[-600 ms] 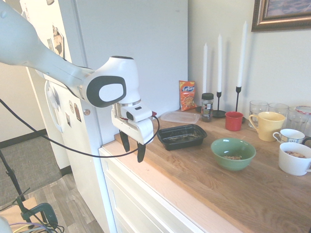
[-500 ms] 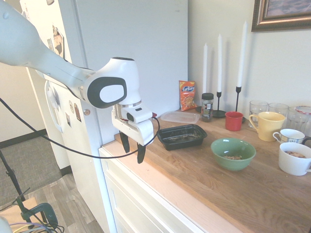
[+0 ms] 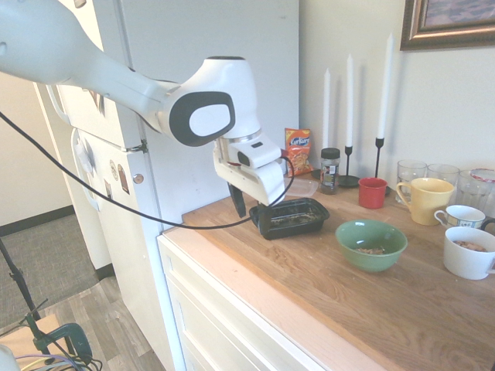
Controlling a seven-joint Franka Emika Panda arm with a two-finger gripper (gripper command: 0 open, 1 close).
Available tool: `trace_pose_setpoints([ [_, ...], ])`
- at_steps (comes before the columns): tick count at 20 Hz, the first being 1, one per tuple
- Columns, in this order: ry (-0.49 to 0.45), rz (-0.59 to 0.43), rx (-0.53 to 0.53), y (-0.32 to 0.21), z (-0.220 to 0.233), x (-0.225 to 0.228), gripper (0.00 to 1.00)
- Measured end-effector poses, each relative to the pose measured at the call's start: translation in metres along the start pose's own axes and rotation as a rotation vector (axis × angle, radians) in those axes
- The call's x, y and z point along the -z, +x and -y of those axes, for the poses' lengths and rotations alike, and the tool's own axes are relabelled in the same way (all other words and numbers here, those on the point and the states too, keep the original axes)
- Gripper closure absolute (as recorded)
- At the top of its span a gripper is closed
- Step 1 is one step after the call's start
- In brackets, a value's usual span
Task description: Pour the cereal into the box
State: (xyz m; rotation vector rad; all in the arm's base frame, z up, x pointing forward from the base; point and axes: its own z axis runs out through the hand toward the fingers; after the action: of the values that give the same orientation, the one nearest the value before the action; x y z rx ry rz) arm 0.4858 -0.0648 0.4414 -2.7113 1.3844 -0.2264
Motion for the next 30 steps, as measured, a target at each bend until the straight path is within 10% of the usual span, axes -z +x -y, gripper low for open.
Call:
trace_pose_setpoints([
  [19,0.028,0.013,-0.246,0.241,-0.062,-0.041,0.00],
  [30,0.113,0.131,-0.298,0.274,-0.041,-0.103,0.00],
])
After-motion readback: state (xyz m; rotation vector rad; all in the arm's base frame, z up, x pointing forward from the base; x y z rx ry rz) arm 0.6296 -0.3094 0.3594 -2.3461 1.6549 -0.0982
